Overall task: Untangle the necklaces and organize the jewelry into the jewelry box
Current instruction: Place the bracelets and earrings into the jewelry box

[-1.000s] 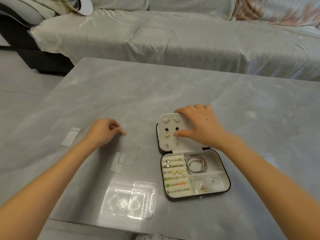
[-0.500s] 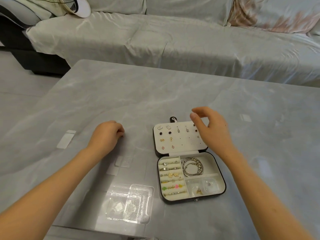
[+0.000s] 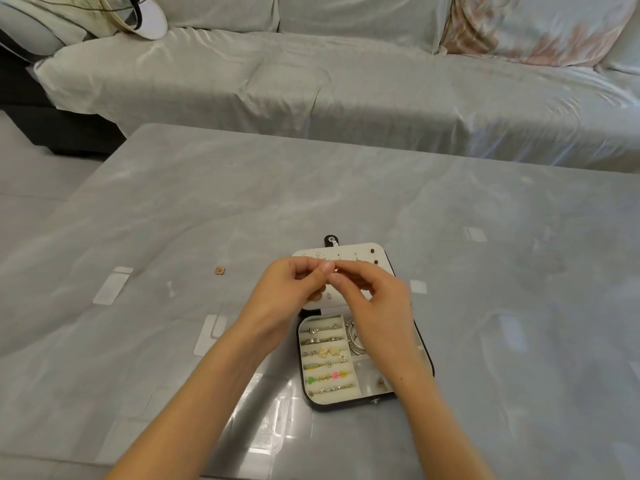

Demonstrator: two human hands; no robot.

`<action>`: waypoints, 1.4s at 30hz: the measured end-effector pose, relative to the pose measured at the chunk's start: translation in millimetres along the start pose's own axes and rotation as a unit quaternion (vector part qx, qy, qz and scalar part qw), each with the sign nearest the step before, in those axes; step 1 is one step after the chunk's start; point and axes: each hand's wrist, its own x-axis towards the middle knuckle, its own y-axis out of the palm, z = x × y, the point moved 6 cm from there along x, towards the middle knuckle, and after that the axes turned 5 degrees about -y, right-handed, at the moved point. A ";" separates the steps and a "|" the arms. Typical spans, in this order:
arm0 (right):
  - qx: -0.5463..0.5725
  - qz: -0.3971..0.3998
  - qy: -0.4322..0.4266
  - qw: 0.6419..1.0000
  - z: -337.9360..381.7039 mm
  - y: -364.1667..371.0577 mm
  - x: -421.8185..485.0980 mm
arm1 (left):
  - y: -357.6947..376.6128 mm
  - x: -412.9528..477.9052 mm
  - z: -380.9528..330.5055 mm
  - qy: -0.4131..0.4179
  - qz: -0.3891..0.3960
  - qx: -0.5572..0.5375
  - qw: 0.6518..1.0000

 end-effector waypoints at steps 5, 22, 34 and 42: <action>0.072 -0.002 0.079 0.994 -14.1 -20.3 -1.9 | 16.3 5.1 2.5 -0.033 0.088 0.004 0.996; -0.060 0.056 0.095 0.992 -44.9 -45.0 36.7 | -33.0 30.4 -4.8 -0.123 0.002 -0.118 0.985; -0.308 0.285 0.103 0.902 -62.7 -2.4 75.9 | -50.8 39.3 2.6 -0.041 -0.076 -0.066 0.994; -0.310 0.335 0.187 0.870 -62.7 6.7 93.3 | -61.1 42.1 4.1 -0.022 -0.070 -0.038 0.997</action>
